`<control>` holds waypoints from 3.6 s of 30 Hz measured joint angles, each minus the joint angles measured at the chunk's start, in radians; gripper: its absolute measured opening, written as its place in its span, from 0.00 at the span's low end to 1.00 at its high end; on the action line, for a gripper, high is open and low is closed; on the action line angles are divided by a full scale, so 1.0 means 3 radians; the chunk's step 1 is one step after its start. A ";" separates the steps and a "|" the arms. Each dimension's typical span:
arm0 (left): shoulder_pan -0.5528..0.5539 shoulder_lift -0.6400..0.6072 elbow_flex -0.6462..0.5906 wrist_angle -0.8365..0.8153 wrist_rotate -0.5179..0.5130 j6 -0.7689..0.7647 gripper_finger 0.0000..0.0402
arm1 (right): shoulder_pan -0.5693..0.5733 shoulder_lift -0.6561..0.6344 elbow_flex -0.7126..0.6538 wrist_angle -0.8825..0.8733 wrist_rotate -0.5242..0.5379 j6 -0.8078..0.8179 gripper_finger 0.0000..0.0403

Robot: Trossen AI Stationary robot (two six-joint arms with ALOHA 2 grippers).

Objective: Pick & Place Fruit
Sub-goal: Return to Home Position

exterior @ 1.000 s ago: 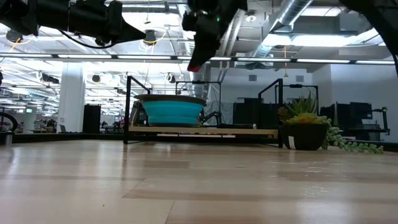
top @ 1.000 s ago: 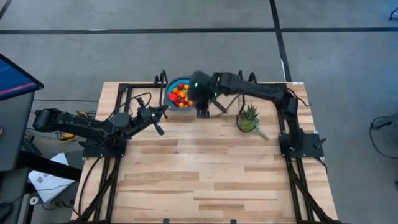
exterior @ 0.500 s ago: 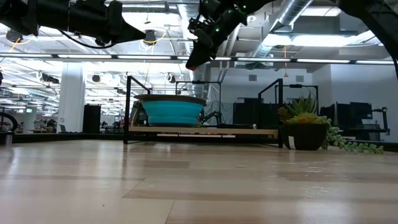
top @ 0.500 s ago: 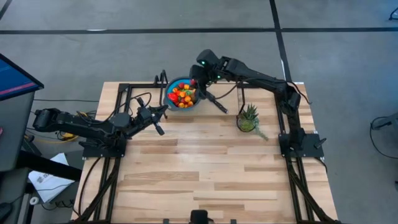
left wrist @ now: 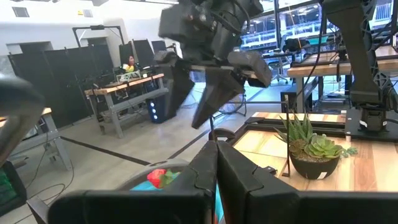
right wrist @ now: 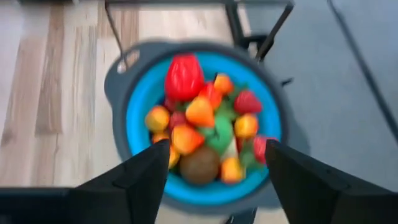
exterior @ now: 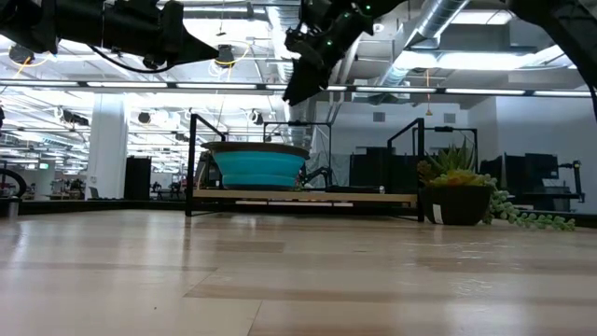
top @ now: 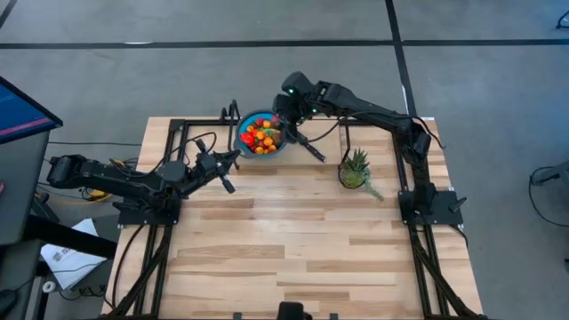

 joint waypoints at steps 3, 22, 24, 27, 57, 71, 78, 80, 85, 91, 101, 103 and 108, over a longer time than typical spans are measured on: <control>0.0000 0.0000 0.0000 0.0000 0.0000 -0.0030 0.00 | -0.0001 0.0001 -0.0001 -0.0218 0.0003 0.0010 0.57; -0.0006 0.0000 0.0000 0.0020 0.0000 -0.0120 0.00 | 0.0320 -0.0003 -0.0001 -0.0448 0.0003 0.0126 0.01; -0.0029 0.0000 0.0000 0.0017 0.0004 -0.0201 0.00 | 0.0366 -0.0001 -0.0001 -0.0456 -0.0001 0.0126 0.01; -0.0065 0.0000 -0.0001 -0.0002 0.0110 -0.0219 0.00 | 0.0424 -0.0001 -0.0001 -0.0460 0.0004 0.0125 0.00; -0.0008 -0.0741 -0.0001 -0.1097 0.1652 -0.0468 0.00 | 0.1292 -0.0436 -0.1204 0.0307 0.0911 0.0945 0.00; -0.0008 -0.0799 -0.0003 -0.1179 0.1760 -0.0463 0.00 | 0.1313 -0.1890 -0.3115 0.1683 0.0969 0.1261 0.00; -0.0008 -0.0799 -0.0003 -0.1156 0.1756 -0.0444 0.00 | 0.1239 -0.2589 -0.3643 0.1828 0.0969 0.1260 0.00; -0.0008 -0.0807 -0.0003 -0.1146 0.1756 -0.0403 0.00 | 0.1237 -0.2760 -0.3753 0.1879 0.0968 0.1244 0.00; -0.0001 -0.0894 -0.0001 -0.1140 0.1739 -0.0351 0.00 | 0.1237 -0.3121 -0.4010 0.1899 0.0968 0.1233 0.00; 0.0073 -0.1111 -0.0001 -0.1258 0.1721 -0.0348 0.00 | 0.1236 -0.3521 -0.4356 0.2053 0.0969 0.1258 0.00; 0.0104 -0.1421 -0.0001 -0.1578 0.1716 -0.0294 0.00 | 0.1237 -0.4003 -0.4640 0.2114 0.0968 0.1242 0.00; 0.0104 -0.1485 -0.0001 -0.1655 0.1700 -0.0219 0.00 | 0.1237 -0.4089 -0.4682 0.2111 0.0968 0.1237 0.00; 0.0104 -0.1642 -0.0001 -0.1750 0.1642 -0.0179 0.00 | 0.1237 -0.4331 -0.4786 0.2084 0.0968 0.1231 0.00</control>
